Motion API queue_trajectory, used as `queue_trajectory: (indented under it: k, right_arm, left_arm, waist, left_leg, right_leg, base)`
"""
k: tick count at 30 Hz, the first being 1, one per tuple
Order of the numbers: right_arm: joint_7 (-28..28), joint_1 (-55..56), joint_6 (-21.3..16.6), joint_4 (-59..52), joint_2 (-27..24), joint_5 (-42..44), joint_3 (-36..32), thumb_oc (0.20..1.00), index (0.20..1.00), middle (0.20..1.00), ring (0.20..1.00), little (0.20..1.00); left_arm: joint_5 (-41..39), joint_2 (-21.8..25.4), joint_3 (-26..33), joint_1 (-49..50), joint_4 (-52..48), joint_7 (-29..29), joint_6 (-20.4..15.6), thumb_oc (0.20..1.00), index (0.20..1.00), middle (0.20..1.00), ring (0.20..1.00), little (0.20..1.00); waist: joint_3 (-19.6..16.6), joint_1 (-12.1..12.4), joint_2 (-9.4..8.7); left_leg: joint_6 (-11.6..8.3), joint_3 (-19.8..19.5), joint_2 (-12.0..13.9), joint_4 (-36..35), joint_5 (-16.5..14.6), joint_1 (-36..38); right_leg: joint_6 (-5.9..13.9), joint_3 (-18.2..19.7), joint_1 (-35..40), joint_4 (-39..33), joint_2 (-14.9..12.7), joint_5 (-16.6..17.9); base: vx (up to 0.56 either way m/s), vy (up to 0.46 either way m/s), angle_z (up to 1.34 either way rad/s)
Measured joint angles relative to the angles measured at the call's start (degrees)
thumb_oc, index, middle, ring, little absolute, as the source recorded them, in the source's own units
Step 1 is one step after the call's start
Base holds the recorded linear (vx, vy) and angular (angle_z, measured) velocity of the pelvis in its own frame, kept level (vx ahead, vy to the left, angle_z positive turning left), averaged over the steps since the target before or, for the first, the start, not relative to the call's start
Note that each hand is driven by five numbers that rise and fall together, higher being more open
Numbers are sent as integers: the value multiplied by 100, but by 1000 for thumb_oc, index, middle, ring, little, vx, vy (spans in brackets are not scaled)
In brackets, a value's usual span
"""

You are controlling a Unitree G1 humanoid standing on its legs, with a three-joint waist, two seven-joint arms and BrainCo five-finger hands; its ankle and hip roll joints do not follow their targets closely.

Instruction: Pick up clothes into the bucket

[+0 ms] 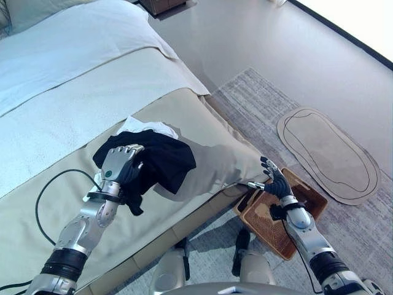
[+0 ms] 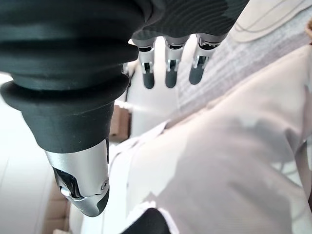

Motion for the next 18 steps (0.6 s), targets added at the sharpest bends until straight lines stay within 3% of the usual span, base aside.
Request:
queue_trajectory:
  k: [10,18]
  right_arm:
    - [281,-200,96,-338,32,-556,804,1000,1000,1000,1000,1000]
    - [749,-887,183,-1204,-126,-735,1654,1000,1000,1000,1000,1000]
  left_arm:
    - [-2024,-158,42,-137,-1449,-799,-519,200,200,200,200,200]
    - [-3172,-309,-192,-713,-1786,-1356,-534,200,200,200,200,200]
  waist:
    - [-558,-15,68]
    - [-608,-22,77]
  left_leg:
    - [-66,81,27,-351,43,540]
    - [-76,144,46,-394,52,702]
  right_leg:
    - [48,15,626,-688,132,230]
    - [35,64,838,-937,194,367]
  base:
    - [48,-26,-5]
    - [34,-32,-4]
